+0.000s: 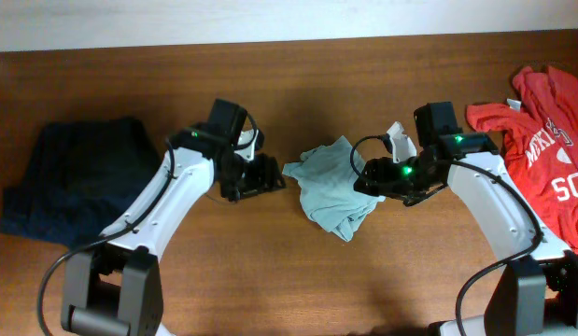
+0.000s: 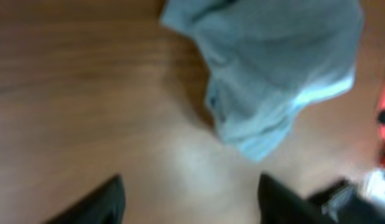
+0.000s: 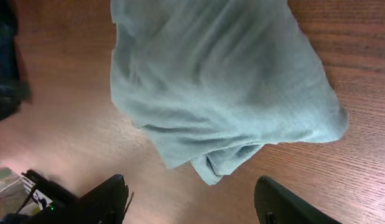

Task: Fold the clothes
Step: 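Grasp the folded light-blue shirt with the left gripper and lift it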

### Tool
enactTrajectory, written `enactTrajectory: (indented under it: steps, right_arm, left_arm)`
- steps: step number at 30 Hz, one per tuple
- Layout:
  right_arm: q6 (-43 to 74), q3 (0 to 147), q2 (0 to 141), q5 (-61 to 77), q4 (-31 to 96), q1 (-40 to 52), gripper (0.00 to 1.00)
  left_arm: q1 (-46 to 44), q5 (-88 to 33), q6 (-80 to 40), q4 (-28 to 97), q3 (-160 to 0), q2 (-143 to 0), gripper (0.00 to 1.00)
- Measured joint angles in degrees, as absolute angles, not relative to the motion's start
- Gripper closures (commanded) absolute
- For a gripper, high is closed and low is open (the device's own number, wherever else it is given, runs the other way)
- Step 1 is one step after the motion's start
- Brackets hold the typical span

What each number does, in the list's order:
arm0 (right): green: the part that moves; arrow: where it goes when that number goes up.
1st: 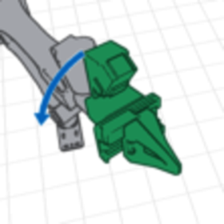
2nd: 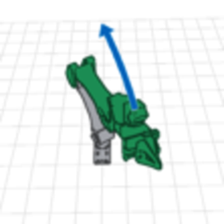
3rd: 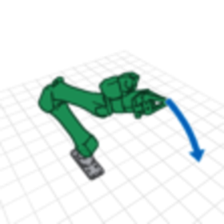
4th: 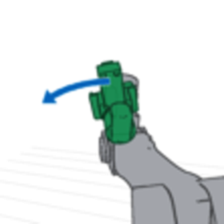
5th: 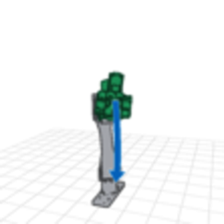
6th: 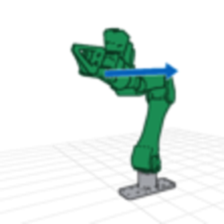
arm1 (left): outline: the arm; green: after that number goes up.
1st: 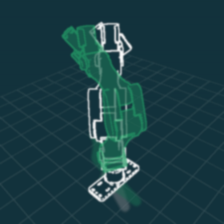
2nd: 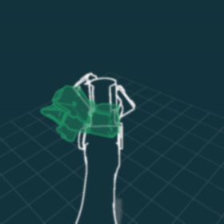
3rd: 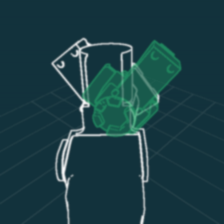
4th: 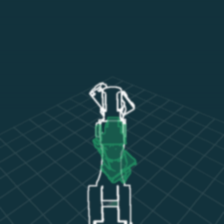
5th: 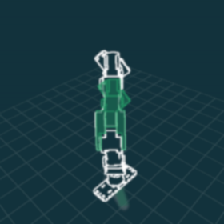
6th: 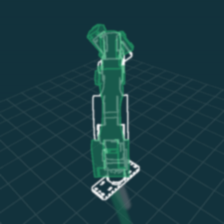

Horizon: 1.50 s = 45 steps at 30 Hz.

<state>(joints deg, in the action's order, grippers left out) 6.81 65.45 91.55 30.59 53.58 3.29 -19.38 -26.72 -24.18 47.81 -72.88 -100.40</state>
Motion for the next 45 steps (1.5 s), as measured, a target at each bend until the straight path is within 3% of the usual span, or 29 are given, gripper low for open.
enactTrajectory:
  steps: [6, 16, 23, 25, 28, 30, 34, 39, 45]
  right_arm:
    - [7.09, 65.45, 91.55, 30.41, 53.15, 3.18, 0.30]
    - [14.37, 65.45, 91.53, 26.72, 50.72, -6.04, 0.24]
    - [14.76, 65.45, 91.53, 26.52, 50.68, -6.57, 0.24]
    - [14.81, 65.45, 91.53, 26.41, 50.70, -6.57, 0.24]
    - [14.79, 65.45, 91.53, 26.41, 50.72, -6.57, 0.24]
    - [14.79, 65.45, 91.53, 26.39, 50.74, -6.57, 0.24]
    - [14.81, 65.45, 91.53, 26.39, 50.74, -6.57, 0.24]
    - [14.79, 65.45, 91.53, 26.41, 50.78, -6.57, 0.24]
    - [14.59, 65.45, 91.50, 26.39, 51.64, -6.57, 0.24]
  left_arm:
    - [-20.36, -31.68, -31.83, 37.10, -68.12, -100.40, 0.06]
    - [-29.19, -36.56, -42.37, 20.69, -65.56, -111.04, 0.02]
    - [-29.95, -38.79, -49.17, 13.61, -65.56, -113.45, 0.02]
    - [-30.06, -38.79, -51.51, 10.76, -65.58, -114.10, 0.11]
    - [-30.59, -38.54, -53.84, 8.01, -65.58, -115.33, 0.35]
    - [-31.07, -38.61, -55.22, 7.57, -65.56, -116.31, 0.61]
    - [-31.40, -37.60, -55.68, 7.35, -65.54, -117.19, 0.98]
    - [-31.27, -37.41, -48.69, 5.10, -65.58, -117.23, 0.99]
    - [-27.46, -34.92, -39.75, 14.66, -67.37, -113.16, 0.99]
